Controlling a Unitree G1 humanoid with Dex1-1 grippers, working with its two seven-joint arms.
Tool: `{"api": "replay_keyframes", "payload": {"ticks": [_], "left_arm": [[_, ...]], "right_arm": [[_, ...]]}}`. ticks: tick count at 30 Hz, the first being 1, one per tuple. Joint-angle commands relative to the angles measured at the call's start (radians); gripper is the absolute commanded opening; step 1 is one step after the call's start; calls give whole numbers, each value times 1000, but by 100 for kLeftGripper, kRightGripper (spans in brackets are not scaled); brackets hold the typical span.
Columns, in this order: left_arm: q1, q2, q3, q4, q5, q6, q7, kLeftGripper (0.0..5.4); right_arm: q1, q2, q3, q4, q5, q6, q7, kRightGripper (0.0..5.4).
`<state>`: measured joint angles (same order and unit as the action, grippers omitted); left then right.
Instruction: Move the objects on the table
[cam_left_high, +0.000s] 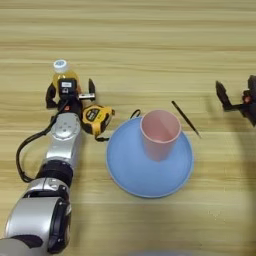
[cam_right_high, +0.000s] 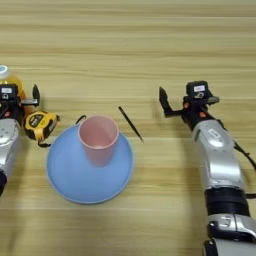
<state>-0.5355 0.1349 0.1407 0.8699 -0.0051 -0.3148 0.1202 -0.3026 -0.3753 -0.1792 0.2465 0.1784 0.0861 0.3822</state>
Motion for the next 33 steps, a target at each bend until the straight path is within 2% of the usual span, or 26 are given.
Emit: {"api": "replay_keyframes", "payload": {"ticks": [1, 4, 6, 11, 14, 20, 25, 33], "left_arm": [[-18, -3, -7, -5, 10, 18, 10, 539], [-18, -4, -8, -5, 10, 18, 12, 539], [-17, -4, -9, -5, 9, 18, 13, 539], [-17, -4, -9, -6, 8, 19, 13, 539], [-17, -4, -9, -7, 8, 19, 14, 539], [-15, -6, -10, -10, 8, 21, 15, 539], [-14, -7, -11, -13, 8, 22, 16, 539], [-14, -8, -12, -14, 7, 23, 17, 539]], "right_arm": [[23, -132, 5, -21, 54, 27, 216, 540], [86, -212, 41, -56, 78, -30, 418, 540], [132, -243, 61, -89, 97, -55, 524, 540], [212, -255, 86, -144, 173, -104, 717, 540], [241, -257, 99, -167, 204, -129, 799, 540], [241, -249, 122, -206, 236, -113, 854, 540], [230, -218, 175, -256, 214, -110, 828, 540], [213, -177, 300, -313, 144, -92, 770, 540]]}}
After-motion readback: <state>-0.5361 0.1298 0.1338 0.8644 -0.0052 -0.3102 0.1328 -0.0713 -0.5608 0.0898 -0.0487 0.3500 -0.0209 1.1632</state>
